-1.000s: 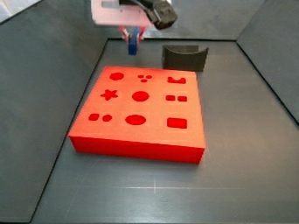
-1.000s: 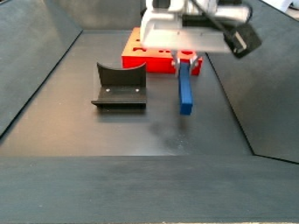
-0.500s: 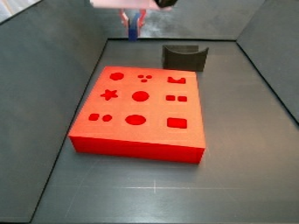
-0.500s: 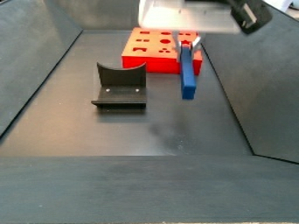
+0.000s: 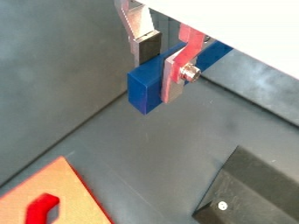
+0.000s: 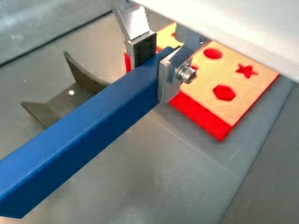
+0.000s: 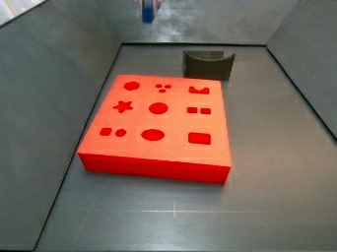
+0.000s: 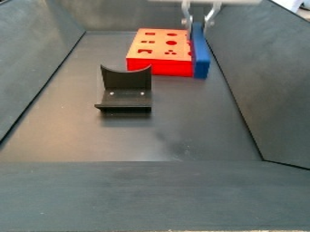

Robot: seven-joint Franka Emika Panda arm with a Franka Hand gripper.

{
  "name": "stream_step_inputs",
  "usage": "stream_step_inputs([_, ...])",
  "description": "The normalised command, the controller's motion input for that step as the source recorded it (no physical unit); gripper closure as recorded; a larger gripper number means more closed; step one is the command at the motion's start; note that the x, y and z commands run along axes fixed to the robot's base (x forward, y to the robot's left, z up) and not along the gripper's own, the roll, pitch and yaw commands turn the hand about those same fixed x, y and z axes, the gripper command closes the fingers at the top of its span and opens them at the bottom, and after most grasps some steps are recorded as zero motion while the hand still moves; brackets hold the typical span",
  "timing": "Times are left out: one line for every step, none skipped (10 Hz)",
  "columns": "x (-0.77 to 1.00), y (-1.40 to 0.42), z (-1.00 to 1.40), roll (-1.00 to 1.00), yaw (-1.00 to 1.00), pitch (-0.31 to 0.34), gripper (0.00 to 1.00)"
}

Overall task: Pick up the rectangle object. Move up. Place the rectangle object on the fixture. Regrasp the rectangle object. Move to above the board. Insert the rectangle object.
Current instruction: Place the rectangle object on the fixture.

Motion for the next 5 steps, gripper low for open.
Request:
stream_step_inputs([0.0,0.01,0.33,0.07,-0.01,0.062,1.0])
stream_step_inputs([1.0,-0.16,-0.06,-0.16,0.07,0.041,1.0])
stream_step_inputs([1.0,-0.15,-0.1,-0.17,0.07,0.057,1.0])
stream_step_inputs([1.0,-0.14,-0.1,-0.16,0.07,0.056,1.0])
stream_step_inputs([1.0,-0.12,-0.08,-0.15,0.04,0.046,1.0])
